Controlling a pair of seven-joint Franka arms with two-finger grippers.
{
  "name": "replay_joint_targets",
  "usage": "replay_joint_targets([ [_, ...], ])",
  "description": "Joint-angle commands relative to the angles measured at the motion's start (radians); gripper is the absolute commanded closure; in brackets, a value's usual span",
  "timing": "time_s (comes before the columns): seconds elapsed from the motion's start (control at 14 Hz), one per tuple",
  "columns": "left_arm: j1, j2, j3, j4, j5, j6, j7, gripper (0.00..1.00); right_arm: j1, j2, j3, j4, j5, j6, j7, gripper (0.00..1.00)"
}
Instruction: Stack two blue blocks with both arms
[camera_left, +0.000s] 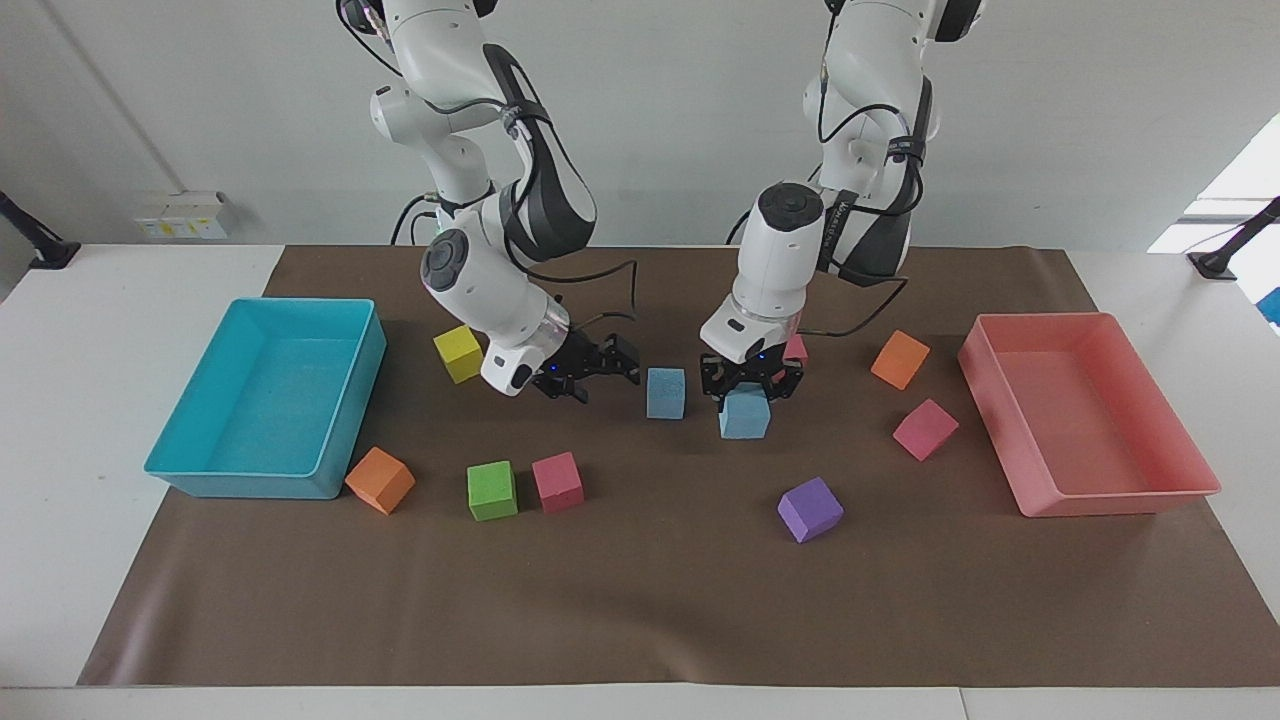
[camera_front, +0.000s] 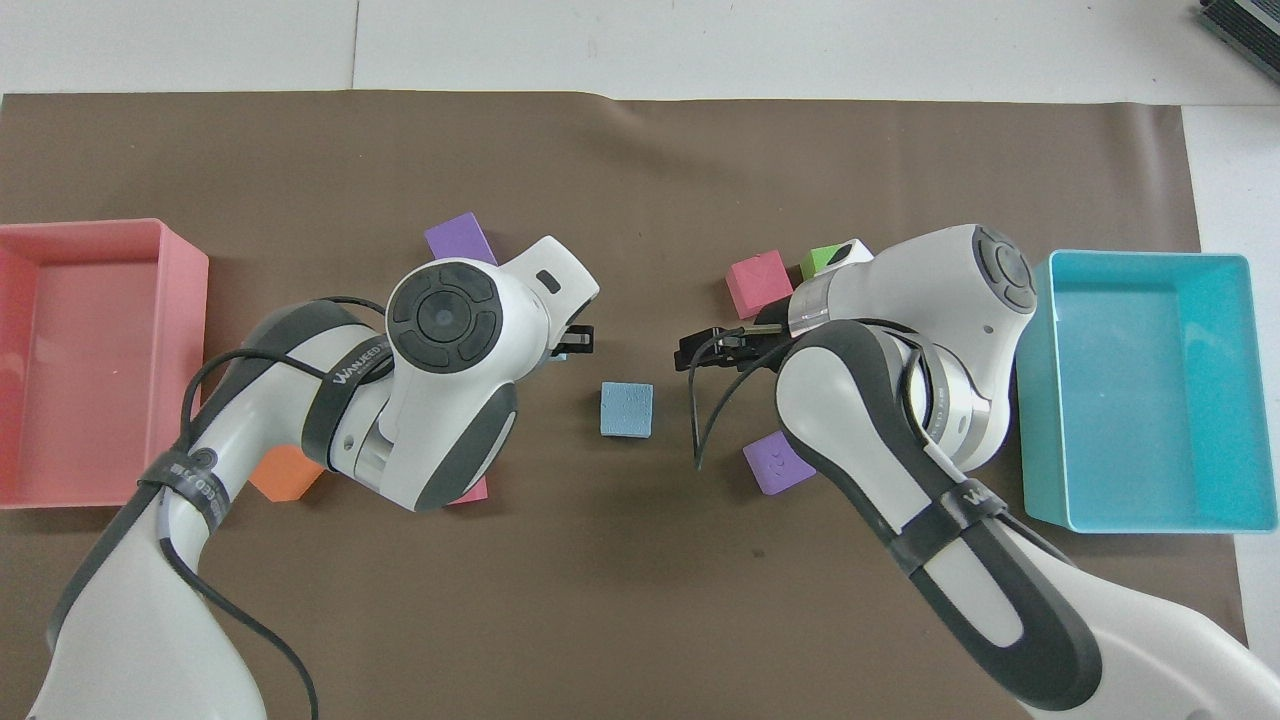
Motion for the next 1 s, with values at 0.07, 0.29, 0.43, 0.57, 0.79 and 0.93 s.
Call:
replay_joint_targets([
  [0.07,-0.098,0.001,0.012,0.021,0.018,-0.033,-0.129,1.00,-0.014,-0.050,0.011,-0.115,0.135,0.022,-0.116,0.91],
  [0.29,-0.140,-0.005,0.008,0.012,0.013,-0.048,-0.153,1.00,-0.006,-0.050,0.011,-0.166,0.229,0.077,-0.157,1.00],
  [0.43,-0.157,-0.013,0.008,0.006,0.007,-0.059,-0.158,1.00,-0.011,-0.040,0.011,-0.186,0.270,0.076,-0.208,1.00],
  [0.57,-0.161,-0.013,0.006,-0.003,0.006,-0.060,-0.179,1.00,-0.016,-0.040,0.011,-0.209,0.341,0.076,-0.265,1.00],
  [0.79,-0.189,-0.006,0.006,-0.020,0.006,-0.048,-0.210,1.00,-0.006,-0.018,0.011,-0.248,0.481,0.100,-0.398,1.00],
  [0.93,-0.193,-0.003,0.008,-0.020,0.007,-0.045,-0.210,1.00,0.001,-0.017,0.011,-0.260,0.536,0.132,-0.432,1.00],
])
